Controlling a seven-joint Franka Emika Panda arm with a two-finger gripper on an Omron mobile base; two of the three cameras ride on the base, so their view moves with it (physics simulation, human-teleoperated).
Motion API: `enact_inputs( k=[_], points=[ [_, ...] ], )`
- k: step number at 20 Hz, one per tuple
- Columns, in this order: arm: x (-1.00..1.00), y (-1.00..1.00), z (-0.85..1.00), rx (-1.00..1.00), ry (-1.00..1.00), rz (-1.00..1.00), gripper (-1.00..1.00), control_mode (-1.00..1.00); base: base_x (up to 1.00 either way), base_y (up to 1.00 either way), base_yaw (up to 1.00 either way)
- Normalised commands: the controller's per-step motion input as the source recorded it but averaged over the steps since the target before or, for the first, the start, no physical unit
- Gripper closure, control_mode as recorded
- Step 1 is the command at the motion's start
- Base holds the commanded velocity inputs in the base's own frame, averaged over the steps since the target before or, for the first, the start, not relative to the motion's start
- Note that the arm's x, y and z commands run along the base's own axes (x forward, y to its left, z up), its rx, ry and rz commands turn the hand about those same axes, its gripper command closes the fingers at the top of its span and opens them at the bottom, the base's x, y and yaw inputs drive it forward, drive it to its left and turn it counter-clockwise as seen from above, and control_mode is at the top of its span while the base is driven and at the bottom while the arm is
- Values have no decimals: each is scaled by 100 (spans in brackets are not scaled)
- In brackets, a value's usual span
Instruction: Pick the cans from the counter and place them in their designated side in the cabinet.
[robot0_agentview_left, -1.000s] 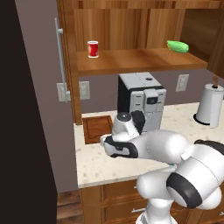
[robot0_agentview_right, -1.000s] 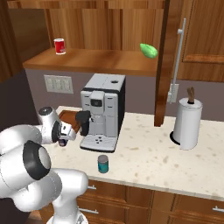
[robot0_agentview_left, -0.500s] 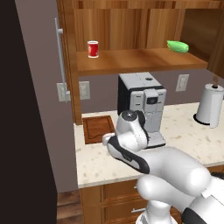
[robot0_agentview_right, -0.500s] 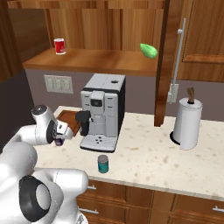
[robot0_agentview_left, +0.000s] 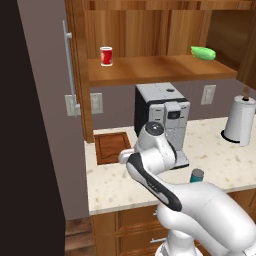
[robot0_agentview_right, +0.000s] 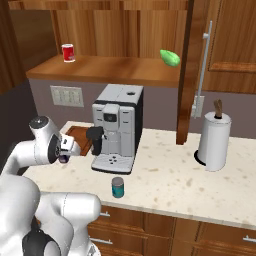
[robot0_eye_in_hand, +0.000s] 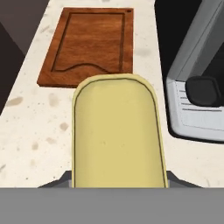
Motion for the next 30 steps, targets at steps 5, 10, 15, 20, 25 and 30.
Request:
enact_inputs(
  k=[5,10,15,20,25,30],
  points=[
    [-18,4,34,0,-3,3,100,-100,0,0,0],
    [-22,0,38,0,-6,3,100,-100,0,0,0],
    [-21,0,41,0,-6,3,100,-100,0,0,0],
    [-19,0,44,0,-6,4,100,-100,0,0,0],
    [-21,0,46,0,-8,4,100,-100,0,0,0],
    [-28,0,48,0,-10,4,100,-100,0,0,0]
  ],
)
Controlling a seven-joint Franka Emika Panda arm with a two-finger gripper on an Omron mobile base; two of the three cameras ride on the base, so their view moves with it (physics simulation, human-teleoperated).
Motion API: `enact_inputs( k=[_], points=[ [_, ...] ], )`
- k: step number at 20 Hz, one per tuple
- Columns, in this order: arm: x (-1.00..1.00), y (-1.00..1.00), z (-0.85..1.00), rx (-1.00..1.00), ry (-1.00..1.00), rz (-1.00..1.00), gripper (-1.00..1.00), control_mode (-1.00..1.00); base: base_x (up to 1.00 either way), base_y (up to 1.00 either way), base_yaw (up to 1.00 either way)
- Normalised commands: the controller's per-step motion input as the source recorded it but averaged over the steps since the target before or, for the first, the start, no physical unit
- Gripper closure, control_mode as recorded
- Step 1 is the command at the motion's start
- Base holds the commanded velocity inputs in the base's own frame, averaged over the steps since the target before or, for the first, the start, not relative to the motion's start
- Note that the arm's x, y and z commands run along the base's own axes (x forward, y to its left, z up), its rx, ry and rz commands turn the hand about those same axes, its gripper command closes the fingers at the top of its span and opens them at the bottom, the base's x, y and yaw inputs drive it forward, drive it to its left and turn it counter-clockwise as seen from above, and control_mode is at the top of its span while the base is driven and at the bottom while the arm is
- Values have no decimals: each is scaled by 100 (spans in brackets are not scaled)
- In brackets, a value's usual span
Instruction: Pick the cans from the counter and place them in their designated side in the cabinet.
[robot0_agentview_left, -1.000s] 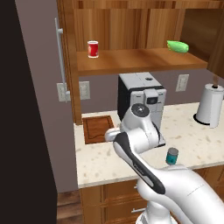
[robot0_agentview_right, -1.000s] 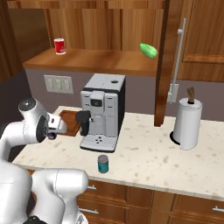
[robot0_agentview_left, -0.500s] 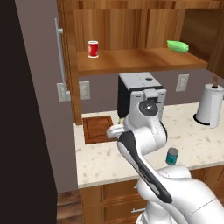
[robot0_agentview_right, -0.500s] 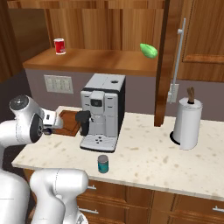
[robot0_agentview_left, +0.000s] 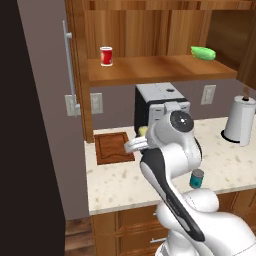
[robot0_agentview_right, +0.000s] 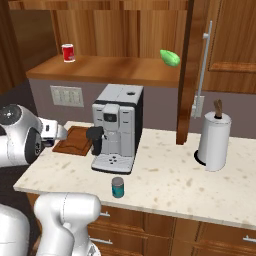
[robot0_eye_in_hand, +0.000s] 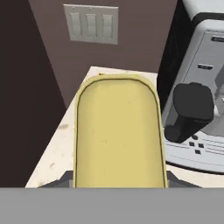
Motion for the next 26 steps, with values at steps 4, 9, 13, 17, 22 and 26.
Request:
enact_inputs(
  k=[4,9,13,17,22,26],
  points=[
    [-25,0,44,0,-9,4,100,-100,0,0,0],
    [-29,-1,39,2,-9,5,100,-100,0,0,0],
    [-34,-4,39,2,-10,4,100,-100,0,0,0],
    [-31,-5,34,0,-12,1,100,-100,0,0,0],
    [-22,-13,31,0,-12,0,100,-100,0,0,0],
    [-24,-22,33,0,-13,0,100,-100,0,0,0]
  ],
)
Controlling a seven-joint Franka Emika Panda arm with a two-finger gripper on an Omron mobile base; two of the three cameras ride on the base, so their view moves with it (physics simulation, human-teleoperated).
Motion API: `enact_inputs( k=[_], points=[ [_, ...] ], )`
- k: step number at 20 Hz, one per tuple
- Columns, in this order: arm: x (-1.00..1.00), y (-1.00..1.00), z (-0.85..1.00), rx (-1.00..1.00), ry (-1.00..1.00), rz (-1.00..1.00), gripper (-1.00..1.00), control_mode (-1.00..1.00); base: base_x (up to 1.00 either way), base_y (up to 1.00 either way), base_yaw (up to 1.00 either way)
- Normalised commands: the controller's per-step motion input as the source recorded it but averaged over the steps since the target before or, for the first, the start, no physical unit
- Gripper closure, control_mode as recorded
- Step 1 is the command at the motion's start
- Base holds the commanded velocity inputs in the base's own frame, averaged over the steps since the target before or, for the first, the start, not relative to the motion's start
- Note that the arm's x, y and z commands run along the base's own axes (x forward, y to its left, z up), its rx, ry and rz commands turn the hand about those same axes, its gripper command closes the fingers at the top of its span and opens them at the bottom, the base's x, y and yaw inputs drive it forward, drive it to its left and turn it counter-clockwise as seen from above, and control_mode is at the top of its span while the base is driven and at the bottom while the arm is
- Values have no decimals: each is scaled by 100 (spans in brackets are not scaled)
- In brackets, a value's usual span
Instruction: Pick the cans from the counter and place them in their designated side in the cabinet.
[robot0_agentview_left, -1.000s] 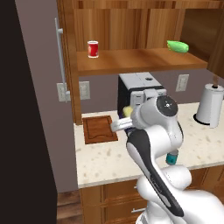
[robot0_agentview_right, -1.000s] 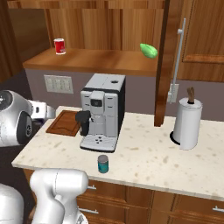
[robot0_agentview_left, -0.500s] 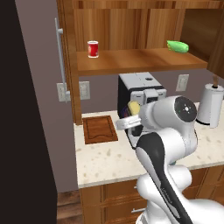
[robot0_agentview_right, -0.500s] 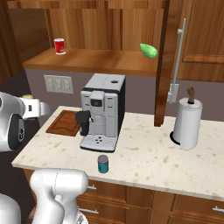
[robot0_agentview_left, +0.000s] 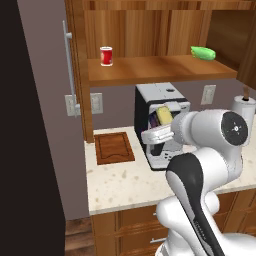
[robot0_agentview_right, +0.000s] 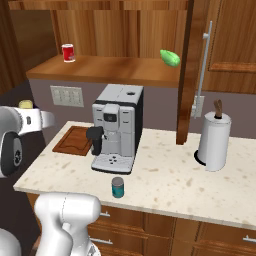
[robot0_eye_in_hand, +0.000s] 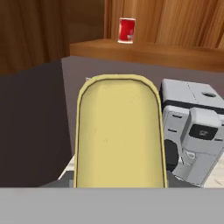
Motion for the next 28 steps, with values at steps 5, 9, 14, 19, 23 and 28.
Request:
enact_inputs(
  k=[5,9,14,19,23,28],
  points=[
    [-26,-15,38,0,-15,0,100,-100,0,0,0],
    [-14,-15,32,0,-11,0,100,-100,0,0,0],
    [-3,-6,22,0,-7,0,100,-100,0,0,0],
    [0,-8,32,0,1,0,100,-100,0,0,0],
    [0,-13,40,0,5,0,100,-100,0,0,0],
    [0,-2,30,0,0,0,100,-100,0,0,0]
  ],
)
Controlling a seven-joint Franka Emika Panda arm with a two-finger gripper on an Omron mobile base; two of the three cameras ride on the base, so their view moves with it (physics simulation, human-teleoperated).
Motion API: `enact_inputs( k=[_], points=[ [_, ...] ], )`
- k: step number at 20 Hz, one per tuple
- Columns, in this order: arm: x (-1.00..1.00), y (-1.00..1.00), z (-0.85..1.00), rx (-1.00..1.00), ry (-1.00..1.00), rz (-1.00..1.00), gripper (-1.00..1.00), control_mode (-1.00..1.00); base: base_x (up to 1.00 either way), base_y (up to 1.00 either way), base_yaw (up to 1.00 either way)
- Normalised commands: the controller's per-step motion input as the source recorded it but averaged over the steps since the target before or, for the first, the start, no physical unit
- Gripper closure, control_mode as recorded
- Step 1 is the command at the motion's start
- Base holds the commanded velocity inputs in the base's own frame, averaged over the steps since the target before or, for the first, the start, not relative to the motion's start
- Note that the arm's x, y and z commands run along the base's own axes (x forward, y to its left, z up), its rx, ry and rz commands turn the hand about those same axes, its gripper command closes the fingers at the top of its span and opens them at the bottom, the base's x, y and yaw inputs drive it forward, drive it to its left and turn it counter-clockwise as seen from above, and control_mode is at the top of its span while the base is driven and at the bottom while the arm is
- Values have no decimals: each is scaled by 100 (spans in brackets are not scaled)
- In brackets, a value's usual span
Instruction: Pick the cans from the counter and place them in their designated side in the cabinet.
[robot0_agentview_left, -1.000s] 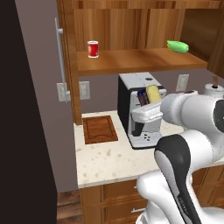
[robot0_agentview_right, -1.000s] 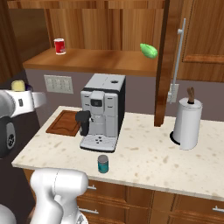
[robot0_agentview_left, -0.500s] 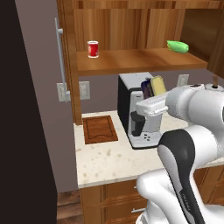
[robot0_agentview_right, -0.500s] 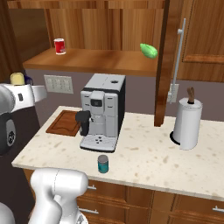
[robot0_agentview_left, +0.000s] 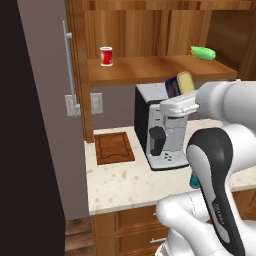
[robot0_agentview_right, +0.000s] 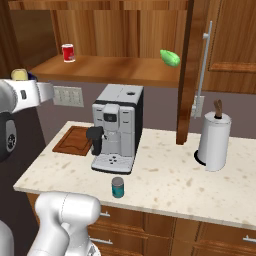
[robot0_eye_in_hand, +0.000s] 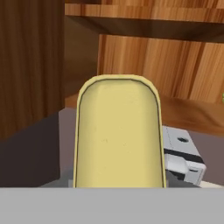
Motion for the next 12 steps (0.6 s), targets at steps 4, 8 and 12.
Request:
enact_inputs(
  k=[4,8,12],
  points=[
    [0,-3,7,0,-1,0,100,-100,0,0,0],
    [0,-8,0,0,-5,0,100,-100,0,0,0],
    [1,-20,0,0,-6,0,100,-100,0,0,0]
  ],
)
